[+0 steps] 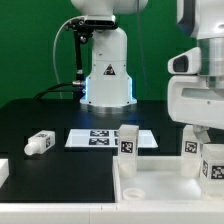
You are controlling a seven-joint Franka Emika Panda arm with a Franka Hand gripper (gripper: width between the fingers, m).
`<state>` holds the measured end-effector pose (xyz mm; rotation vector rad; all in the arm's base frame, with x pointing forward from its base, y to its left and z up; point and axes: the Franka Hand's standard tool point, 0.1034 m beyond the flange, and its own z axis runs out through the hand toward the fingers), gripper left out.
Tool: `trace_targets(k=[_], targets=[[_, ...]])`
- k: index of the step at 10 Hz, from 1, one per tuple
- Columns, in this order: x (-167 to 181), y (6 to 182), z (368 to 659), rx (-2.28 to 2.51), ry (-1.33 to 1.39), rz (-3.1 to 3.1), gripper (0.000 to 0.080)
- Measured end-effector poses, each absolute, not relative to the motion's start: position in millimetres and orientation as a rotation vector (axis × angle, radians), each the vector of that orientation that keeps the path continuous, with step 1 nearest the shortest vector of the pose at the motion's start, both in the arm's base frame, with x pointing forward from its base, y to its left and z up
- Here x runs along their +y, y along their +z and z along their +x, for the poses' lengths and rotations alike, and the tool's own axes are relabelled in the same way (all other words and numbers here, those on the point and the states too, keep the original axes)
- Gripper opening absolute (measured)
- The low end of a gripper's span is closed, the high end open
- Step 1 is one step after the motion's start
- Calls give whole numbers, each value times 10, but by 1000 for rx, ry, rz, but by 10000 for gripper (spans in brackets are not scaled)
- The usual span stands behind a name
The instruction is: Assemble square table
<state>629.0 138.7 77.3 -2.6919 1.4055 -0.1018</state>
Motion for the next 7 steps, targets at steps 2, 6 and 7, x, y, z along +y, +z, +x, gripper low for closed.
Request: trace_targets(k=[2, 6, 7], targets=[[1331, 773, 6302, 1191, -119, -2806, 646], [1091, 797, 6421, 325, -154, -3108, 649], [1063, 752, 6409, 224, -145, -3125, 649]])
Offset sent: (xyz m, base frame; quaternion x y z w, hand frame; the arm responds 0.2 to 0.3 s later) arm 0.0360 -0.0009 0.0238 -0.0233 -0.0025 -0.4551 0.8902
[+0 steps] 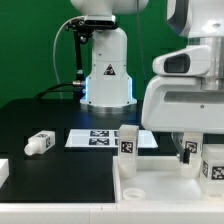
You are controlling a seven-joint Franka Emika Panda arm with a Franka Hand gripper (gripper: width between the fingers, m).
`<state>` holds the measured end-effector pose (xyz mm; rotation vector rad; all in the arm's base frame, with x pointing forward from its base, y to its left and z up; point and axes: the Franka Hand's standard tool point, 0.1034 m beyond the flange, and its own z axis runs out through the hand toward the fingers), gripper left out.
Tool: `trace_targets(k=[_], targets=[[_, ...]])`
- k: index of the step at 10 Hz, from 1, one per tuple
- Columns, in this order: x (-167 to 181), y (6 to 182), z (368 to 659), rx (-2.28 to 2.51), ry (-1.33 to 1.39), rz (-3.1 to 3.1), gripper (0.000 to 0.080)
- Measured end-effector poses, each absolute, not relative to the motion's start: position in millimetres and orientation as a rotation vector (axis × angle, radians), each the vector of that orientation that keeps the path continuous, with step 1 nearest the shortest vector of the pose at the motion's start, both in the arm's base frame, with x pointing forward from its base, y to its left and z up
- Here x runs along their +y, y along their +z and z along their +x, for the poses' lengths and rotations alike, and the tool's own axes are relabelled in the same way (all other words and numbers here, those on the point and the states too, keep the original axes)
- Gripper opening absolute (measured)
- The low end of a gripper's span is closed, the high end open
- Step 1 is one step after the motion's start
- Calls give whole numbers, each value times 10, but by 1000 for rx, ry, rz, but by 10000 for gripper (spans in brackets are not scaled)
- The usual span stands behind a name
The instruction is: Assemble square table
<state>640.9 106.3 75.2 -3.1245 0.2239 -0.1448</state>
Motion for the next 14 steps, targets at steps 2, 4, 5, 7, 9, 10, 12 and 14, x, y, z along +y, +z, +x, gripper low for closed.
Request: trace_targets(k=[2, 4, 5, 7, 9, 10, 12, 14], targets=[[1080, 760, 6430, -12, -159, -3157, 649], [1056, 748, 6436, 35, -180, -3156, 649], [1049, 748, 6437, 37, -180, -3156, 545], [1053, 749, 6436, 210, -180, -3140, 408], [1053, 748, 6436, 417, -180, -3112, 287], [1074, 746, 6429, 557, -174, -3085, 287], [1165, 735, 6386, 1010, -109, -2985, 287], [1086, 708, 6465, 1468, -95, -2781, 287]])
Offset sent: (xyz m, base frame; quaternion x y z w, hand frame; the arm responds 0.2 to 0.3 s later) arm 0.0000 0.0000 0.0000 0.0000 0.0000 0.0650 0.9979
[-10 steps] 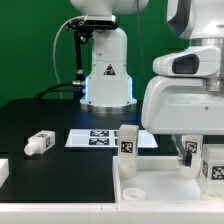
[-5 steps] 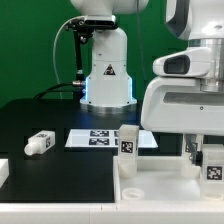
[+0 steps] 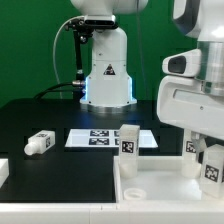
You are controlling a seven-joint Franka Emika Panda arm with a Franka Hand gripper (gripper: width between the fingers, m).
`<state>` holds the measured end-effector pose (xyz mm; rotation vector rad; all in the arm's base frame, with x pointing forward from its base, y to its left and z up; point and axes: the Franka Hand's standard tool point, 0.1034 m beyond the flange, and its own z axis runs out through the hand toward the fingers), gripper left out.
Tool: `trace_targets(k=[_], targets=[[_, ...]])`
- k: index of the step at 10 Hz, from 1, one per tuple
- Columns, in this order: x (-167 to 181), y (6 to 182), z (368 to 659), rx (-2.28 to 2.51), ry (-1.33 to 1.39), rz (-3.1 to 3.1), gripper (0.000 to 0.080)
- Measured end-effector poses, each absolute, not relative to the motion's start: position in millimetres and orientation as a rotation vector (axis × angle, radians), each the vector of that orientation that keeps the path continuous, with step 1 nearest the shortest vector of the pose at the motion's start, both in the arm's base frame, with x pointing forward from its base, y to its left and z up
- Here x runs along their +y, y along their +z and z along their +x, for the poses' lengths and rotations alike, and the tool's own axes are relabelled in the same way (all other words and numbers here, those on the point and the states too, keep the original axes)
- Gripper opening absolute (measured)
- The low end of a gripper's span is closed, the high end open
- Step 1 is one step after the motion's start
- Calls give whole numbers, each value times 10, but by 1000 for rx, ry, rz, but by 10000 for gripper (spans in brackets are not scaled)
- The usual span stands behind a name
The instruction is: Assemble square table
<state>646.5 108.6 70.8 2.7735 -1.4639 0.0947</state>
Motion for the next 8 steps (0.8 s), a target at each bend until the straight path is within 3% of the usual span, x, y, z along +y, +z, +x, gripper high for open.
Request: trace_targets(k=[2, 6, 7, 8], targets=[[1065, 703, 6459, -1902, 80, 2535, 287], [1064, 696, 6433, -2233, 43, 2290, 287], [1063, 694, 6435, -2218, 45, 2304, 361], [1062, 693, 6446, -2140, 59, 2382, 361]])
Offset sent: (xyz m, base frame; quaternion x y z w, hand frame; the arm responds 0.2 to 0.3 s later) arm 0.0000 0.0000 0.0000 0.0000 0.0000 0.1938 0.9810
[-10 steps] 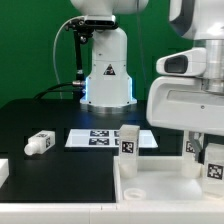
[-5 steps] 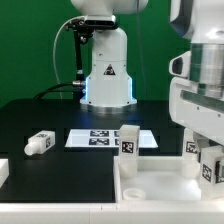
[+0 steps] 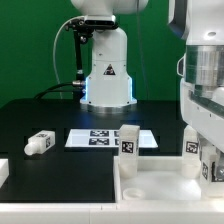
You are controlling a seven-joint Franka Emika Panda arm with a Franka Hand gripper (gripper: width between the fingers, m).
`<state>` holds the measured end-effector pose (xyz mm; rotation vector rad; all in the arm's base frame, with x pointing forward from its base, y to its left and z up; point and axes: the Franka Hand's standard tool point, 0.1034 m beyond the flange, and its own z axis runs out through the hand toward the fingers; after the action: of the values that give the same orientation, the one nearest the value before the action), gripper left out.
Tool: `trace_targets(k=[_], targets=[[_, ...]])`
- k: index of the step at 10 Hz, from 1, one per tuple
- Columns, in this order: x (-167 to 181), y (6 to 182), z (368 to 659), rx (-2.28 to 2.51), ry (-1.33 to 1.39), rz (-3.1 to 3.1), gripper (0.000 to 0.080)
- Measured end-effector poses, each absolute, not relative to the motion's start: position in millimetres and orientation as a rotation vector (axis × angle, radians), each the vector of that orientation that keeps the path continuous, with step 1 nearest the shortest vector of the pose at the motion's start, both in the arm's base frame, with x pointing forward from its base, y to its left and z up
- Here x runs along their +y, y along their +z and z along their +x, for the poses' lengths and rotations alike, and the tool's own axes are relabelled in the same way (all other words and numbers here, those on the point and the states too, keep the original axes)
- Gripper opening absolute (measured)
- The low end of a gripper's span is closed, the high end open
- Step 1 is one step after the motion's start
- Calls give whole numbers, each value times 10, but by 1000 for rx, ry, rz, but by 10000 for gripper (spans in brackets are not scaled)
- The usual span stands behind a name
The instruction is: Assemble square table
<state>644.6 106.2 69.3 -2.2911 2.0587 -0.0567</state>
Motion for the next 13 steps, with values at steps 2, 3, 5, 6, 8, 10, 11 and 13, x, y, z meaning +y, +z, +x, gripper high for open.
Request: trace_targets(k=[2, 3, 5, 6, 8, 10, 11, 13], targets=[[1121, 639, 6450, 1690, -136, -2554, 563], [1221, 615, 6375, 1618, -112, -2649, 630], [1177, 622, 6396, 1453, -127, -2747, 646], [1177, 621, 6394, 1339, -131, -2810, 649], [1162, 637, 6365, 921, -137, -2988, 649], [1169, 712, 6285, 527, -133, -3091, 649], [1150, 765, 6305, 512, -144, -3089, 649], [1131, 751, 6304, 502, -144, -3096, 530]])
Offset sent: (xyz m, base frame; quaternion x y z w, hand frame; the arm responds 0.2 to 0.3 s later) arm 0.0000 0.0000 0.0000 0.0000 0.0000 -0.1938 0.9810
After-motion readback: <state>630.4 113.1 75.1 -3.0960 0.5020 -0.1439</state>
